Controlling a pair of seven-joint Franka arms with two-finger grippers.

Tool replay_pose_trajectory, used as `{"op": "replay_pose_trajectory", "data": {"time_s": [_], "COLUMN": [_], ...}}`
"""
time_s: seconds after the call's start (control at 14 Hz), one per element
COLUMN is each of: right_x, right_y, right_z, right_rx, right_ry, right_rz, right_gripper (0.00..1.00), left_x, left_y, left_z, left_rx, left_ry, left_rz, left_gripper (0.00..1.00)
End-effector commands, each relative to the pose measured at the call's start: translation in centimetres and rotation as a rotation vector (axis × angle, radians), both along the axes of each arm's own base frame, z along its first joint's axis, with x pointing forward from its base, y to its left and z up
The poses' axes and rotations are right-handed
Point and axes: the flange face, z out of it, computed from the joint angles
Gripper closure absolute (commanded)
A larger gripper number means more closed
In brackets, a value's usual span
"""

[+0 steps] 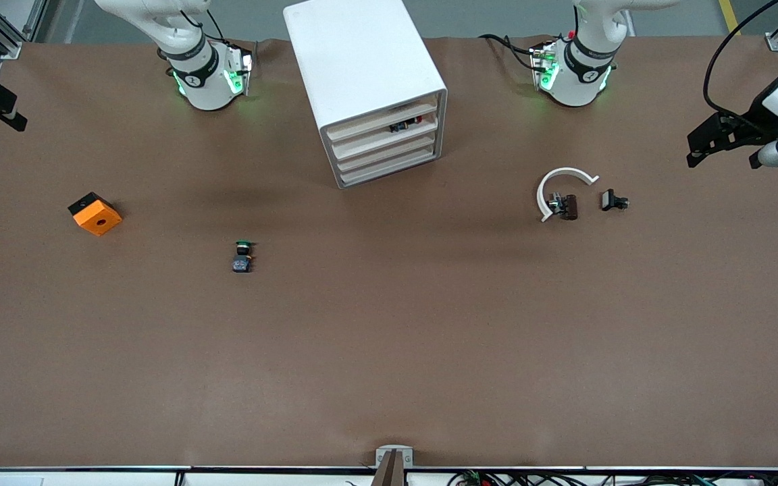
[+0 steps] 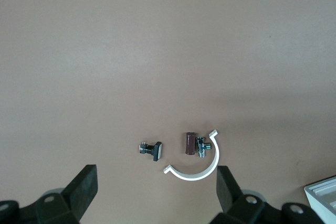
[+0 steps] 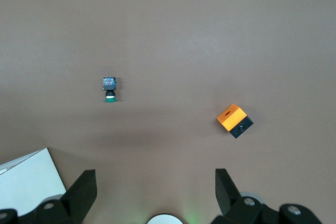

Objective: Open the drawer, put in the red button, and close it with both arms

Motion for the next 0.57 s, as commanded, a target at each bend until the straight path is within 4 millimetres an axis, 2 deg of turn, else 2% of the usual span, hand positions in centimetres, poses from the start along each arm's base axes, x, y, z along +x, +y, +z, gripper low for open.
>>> {"op": "replay_pose_trajectory", "data": {"time_s": [0.0,0.5], "right_x": [-0.11,-0.12], "right_y": [0.0,0.16], "right_z": [0.47,0.46], "right_rx": [0.007,0.005], "right_ry": [0.004,0.006], "right_rz": [-0.017,-0.033], "right_gripper": [0.0,0.0], "left_x": [-0.52,-0.34], "left_y": [0.9,1.34], "left_z": [0.77,0.5], "left_rx": [0.003,-0.014], "left_ry": [-0.001,-0.01], "left_rz": [-0.009,0.02], "left_gripper": [0.0,0.0]}}
